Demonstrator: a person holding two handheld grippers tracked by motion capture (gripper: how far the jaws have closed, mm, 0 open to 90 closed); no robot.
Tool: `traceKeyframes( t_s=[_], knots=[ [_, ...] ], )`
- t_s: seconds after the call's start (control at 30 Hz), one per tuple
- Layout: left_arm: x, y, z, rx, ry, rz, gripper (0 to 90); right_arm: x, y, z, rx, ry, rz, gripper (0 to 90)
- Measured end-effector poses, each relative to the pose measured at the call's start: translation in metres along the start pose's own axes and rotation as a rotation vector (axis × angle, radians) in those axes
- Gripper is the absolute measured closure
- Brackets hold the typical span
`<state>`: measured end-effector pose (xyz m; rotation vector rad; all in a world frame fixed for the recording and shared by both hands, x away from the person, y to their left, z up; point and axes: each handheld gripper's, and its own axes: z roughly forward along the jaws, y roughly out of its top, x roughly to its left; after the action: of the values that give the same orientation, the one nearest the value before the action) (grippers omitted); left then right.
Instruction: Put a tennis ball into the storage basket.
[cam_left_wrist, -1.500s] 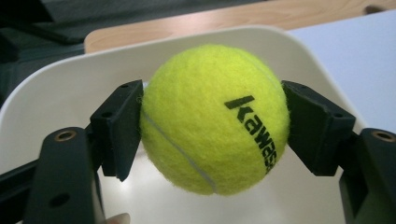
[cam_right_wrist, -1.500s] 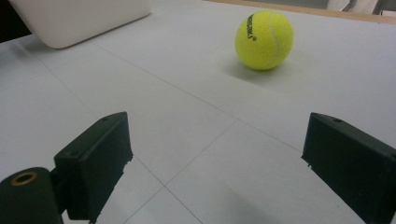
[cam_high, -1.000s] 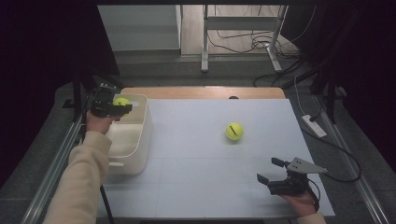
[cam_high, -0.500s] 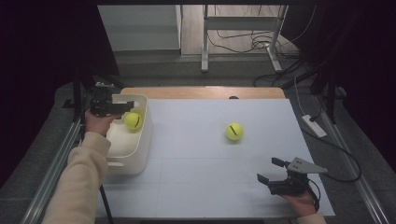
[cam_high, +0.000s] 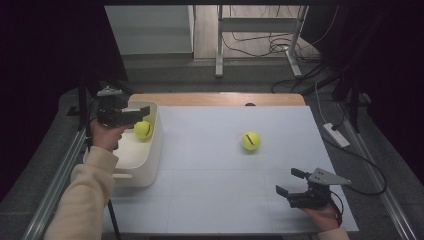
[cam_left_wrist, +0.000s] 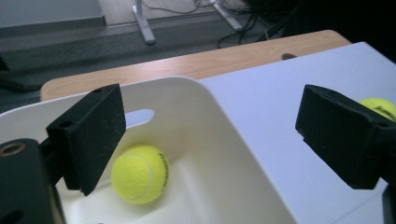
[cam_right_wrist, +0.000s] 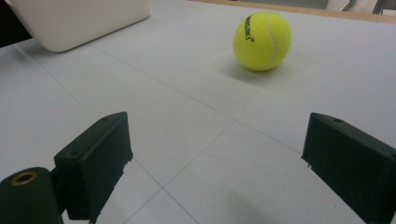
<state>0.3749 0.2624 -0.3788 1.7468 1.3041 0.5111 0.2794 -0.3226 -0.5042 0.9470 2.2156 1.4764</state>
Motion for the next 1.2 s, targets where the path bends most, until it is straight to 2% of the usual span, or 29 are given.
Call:
traceKeyframes(
  t_s=[0.17, 0.3, 0.47, 0.67, 0.83, 1.2],
  knots=[
    [-0.011, -0.002, -0.004, -0.026, -0.044, 0.022, 10.3, -0.002, 0.0, 0.0, -0.003, 0.002, 0.006, 7.5],
    [-0.014, -0.002, -0.006, -0.036, -0.057, 0.045, 10.6, -0.003, 0.0, 0.0, -0.005, 0.001, 0.01, 7.5],
    [-0.017, -0.004, -0.008, -0.048, -0.093, 0.043, 10.6, -0.003, 0.0, -0.001, -0.009, -0.003, 0.012, 7.6],
    [-0.03, -0.005, -0.011, -0.078, -0.152, 0.058, 10.7, -0.001, -0.001, -0.001, -0.006, -0.005, 0.004, 7.6],
    [-0.042, -0.006, -0.012, -0.076, -0.177, 0.087, 11.2, -0.001, -0.001, 0.0, -0.002, 0.0, -0.002, 7.5],
    [-0.056, -0.005, -0.004, -0.067, -0.222, 0.111, 11.2, 0.0, -0.001, -0.001, -0.007, 0.001, -0.01, 7.6]
  ],
)
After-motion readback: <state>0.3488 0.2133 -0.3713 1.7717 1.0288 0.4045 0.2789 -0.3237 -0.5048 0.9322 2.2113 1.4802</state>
